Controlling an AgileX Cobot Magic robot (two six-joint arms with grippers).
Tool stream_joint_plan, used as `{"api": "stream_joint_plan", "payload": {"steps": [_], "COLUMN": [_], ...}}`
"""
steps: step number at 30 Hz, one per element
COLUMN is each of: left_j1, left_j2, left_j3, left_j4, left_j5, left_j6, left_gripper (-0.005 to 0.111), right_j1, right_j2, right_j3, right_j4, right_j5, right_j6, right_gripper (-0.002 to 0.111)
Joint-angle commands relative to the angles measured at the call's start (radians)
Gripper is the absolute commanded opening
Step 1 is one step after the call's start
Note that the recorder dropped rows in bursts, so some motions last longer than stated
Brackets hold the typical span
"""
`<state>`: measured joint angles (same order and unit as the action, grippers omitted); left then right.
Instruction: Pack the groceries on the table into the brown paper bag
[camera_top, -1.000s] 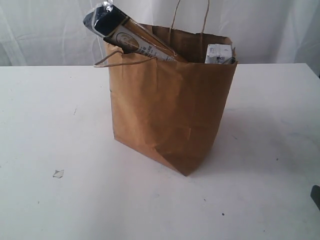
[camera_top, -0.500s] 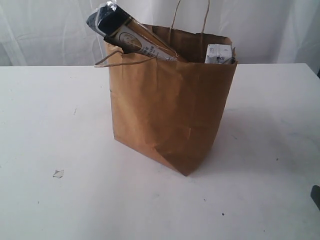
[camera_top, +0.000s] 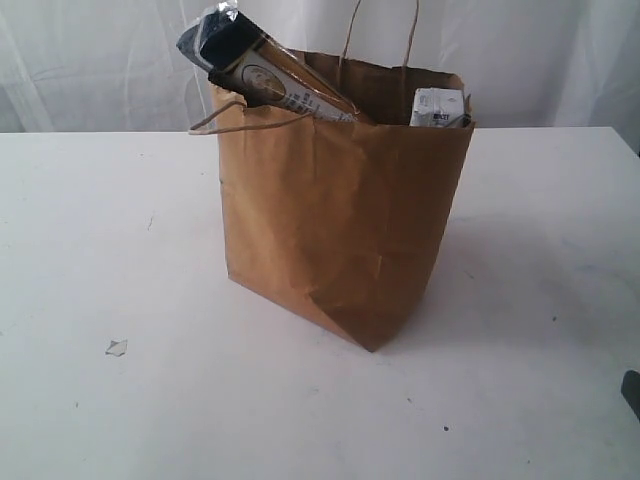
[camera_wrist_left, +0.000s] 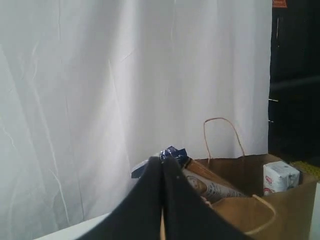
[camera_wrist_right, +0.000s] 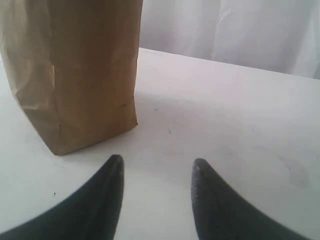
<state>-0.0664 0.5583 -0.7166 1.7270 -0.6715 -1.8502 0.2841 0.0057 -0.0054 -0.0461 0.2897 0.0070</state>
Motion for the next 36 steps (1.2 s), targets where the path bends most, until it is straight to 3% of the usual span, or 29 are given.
{"api": "stream_joint_plan", "payload": {"steps": [1,13,17,21,31,33,36], "left_j1": [-0.006,-0.006,-0.085,-0.176,-0.184,-0.184,-0.182], "left_j2": [-0.011,-0.011,-0.011,-0.056,-0.264,-0.293,-0.325], "left_j3": [0.006,0.006,0.014,0.168,0.401,0.446,0.499], "left_j4": [0.017,0.017,0.017,-0.004,-0.014,0.017,0.017], "left_j5": [0.019,0.153,0.321,0.547,0.630,0.647,0.649], "left_j6": [-0.011,-0.066,-0.068,-0.180,-0.180,-0.264,-0.264], "left_gripper": [0.000,0.000,0.000,0.000,0.000,0.000,0.000], "right_j1": [-0.005,-0.005,-0.005,-0.005,-0.005,-0.005,-0.005], "right_j2": [-0.006,-0.006,-0.006,-0.006,-0.006,-0.006,-0.006], "right_j3": [0.005,0.005,0.005,0.005,0.005,0.005,0.005], "right_j4": [-0.003,-0.003,-0.003,-0.003,-0.003,-0.003,-0.003], "right_j5": [-0.008,-0.008,-0.008,-0.006,-0.006,-0.006,-0.006], "right_j6": [0.002,0.002,0.002,0.002,0.002,0.002,0.002], "right_gripper": [0.041,0.041,0.041,0.041,0.041,0.041,0.041]}}
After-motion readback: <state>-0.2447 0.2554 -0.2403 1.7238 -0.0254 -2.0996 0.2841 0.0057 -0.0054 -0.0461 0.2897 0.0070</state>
